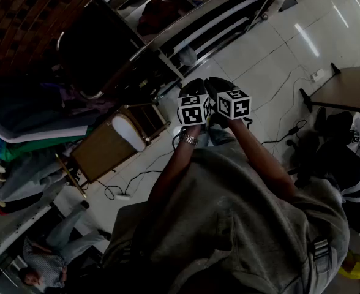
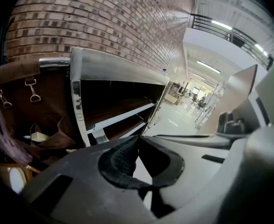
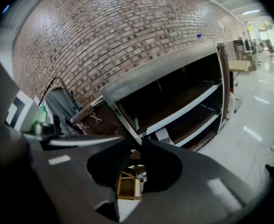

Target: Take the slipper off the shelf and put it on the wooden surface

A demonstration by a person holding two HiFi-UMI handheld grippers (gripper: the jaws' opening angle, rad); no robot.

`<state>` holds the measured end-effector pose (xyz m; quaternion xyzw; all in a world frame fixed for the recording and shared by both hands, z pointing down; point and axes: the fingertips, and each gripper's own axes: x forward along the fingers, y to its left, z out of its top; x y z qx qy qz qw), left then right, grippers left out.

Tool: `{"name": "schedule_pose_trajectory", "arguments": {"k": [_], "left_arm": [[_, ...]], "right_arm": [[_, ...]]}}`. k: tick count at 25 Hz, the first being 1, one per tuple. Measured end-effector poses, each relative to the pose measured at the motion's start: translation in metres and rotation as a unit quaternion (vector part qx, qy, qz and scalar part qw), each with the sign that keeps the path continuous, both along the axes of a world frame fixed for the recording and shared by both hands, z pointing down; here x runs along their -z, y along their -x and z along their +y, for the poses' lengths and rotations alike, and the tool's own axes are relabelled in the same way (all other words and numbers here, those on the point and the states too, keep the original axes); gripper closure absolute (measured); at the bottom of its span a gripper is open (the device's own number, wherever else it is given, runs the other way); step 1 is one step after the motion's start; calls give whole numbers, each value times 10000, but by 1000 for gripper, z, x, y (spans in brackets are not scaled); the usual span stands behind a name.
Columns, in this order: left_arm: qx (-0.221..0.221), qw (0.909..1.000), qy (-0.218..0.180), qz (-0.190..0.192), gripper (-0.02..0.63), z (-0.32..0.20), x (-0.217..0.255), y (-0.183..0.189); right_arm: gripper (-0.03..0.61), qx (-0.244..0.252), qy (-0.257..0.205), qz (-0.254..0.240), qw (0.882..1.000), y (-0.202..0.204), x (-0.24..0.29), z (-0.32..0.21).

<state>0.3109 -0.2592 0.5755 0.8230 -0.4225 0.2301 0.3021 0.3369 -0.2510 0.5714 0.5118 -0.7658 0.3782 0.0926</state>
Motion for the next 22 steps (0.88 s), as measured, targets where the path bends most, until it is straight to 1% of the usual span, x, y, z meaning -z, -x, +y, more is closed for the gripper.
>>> {"name": "schedule_pose_trajectory", "arguments": {"k": [1,2,4,7,10,14,15,17,19,22], "left_arm": [[77,10000,29,-6,609,-2,-3,3],[148,9999,60,-3,609,-3,-6,6],[274,9995,138,51,609,-3,-13,10],[424,9986,248,207,609,-2,-27,13],[600,9973,312,293,609,-2,-56,24],[950,9937,462,362,609,6,-121,47],[1064,9923,527,339,609,11,-139,54],[1269,9897,605,285,609,21,-169,69],[1407,9881,575,245,609,22,-194,83],[1559,9865,470,188,609,19,-221,101]], "right_arm": [[516,-49,78,-73,9999,-3,-21,-4],[499,-133,184,-173,9996,-6,-44,-9],[476,-439,513,-540,9963,-18,-96,-23],[413,-914,930,-1263,9834,-38,-182,-60],[365,-1279,1124,-1702,9706,-44,-269,-101],[346,-1757,1388,-2232,9487,-38,-366,-142],[340,-1820,1407,-2361,9441,-33,-387,-148],[304,-1873,1380,-2574,9379,-23,-422,-162],[274,-1952,1305,-2721,9332,-15,-454,-181],[275,-2087,1255,-2882,9261,-7,-488,-207]]}}
